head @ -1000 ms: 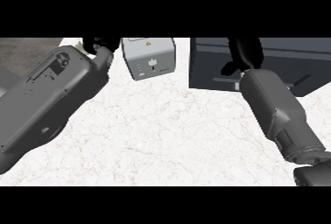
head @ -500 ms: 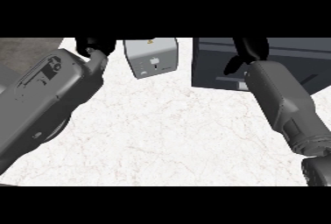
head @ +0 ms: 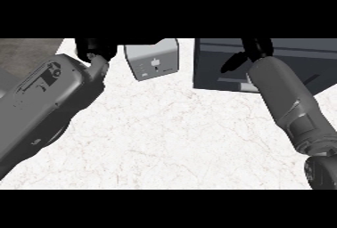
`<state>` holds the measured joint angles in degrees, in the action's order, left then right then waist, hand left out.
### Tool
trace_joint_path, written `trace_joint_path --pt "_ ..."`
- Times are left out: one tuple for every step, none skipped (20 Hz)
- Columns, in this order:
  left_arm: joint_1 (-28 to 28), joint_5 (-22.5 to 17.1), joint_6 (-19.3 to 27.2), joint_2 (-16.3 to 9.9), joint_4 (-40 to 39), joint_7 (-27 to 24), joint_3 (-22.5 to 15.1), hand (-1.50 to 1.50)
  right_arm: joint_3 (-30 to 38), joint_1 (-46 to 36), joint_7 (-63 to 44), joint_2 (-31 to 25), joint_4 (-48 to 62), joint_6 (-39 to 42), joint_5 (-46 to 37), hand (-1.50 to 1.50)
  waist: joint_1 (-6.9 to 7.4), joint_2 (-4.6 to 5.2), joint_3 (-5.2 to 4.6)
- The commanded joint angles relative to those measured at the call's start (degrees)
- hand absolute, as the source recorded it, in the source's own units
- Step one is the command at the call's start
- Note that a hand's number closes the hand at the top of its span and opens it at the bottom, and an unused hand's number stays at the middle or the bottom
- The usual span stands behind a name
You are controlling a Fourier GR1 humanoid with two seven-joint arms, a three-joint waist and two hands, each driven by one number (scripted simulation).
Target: Pick up the can, place it into the drawer and close the drawer
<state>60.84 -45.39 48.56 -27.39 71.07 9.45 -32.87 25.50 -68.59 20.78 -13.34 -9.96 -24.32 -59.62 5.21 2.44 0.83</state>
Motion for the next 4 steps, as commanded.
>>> trace_joint_path --pt "-2.1 0.1 -0.5 -0.7 1.8 0.1 0.0 -1.50 7.9 -3.0 2.1 2.3 -1.5 2.4 8.8 -1.50 1.24 -0.61 -0.55" --pt "-1.1 0.4 0.2 -0.8 1.6 1.1 -0.3 -1.50 8.4 -3.7 2.7 2.4 -1.7 3.0 9.3 -1.50 0.92 -0.72 -0.54" --pt "-2.1 0.2 -0.3 -1.7 2.4 1.1 0.1 -1.50 9.1 -3.9 3.2 0.8 -1.7 4.1 9.9 -1.50 1.18 -0.72 -0.59" --pt "-3.8 0.8 0.5 -0.7 3.4 -0.5 -0.1 -1.50 9.1 -3.6 3.3 1.2 -1.4 3.8 9.9 -1.50 1.31 -0.60 -0.65"
